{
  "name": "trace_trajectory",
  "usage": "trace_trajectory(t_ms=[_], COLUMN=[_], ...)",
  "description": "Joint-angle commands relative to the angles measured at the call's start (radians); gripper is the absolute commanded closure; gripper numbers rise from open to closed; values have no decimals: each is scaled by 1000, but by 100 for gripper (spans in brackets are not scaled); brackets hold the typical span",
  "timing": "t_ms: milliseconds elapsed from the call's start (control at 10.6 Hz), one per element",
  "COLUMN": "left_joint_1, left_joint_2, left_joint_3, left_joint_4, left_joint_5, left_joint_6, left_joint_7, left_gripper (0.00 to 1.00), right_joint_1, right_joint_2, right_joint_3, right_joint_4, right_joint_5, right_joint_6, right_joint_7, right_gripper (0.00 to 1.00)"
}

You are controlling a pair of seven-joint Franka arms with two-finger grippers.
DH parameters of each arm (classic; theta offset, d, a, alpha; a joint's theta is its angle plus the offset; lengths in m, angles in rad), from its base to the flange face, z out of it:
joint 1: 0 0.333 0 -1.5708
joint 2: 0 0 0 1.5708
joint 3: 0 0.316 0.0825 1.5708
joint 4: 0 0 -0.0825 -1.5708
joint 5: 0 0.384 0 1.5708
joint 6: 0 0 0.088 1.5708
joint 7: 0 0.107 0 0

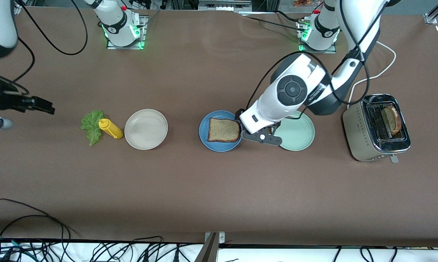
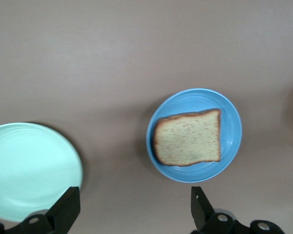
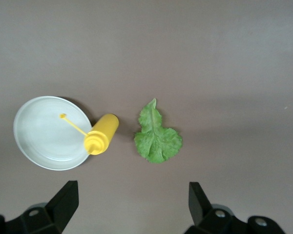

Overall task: Make sandwich in blue plate with both arms
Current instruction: 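Grasp the lettuce leaf with the right gripper while the left gripper withdraws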

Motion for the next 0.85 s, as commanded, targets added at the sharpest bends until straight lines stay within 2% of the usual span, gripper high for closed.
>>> trace_trajectory(t_ms=[0, 282, 564, 752], left_joint_1=[-2, 0, 3, 3], left_joint_2=[-148, -268, -374, -426], left_joint_3=[78, 156, 227, 306], left_joint_4=[-24, -26, -24, -27], left_joint_5=[23, 13, -44, -70], left_joint_6=[-109, -215, -310, -353], left_joint_7=[19, 26, 33, 165], left_gripper=[0, 0, 0, 0], right_joint_1=[-20, -46, -52, -52], right_joint_2=[106, 190, 239, 270], right_joint_3=[-3, -11, -22, -25], right_joint_4=[-8, -72, -202, -290], right_joint_5=[-18, -20, -27, -44], right_joint_6=[47, 175, 316, 383], right_joint_7=[-64, -162, -187, -196], right_gripper=[0, 0, 0, 0])
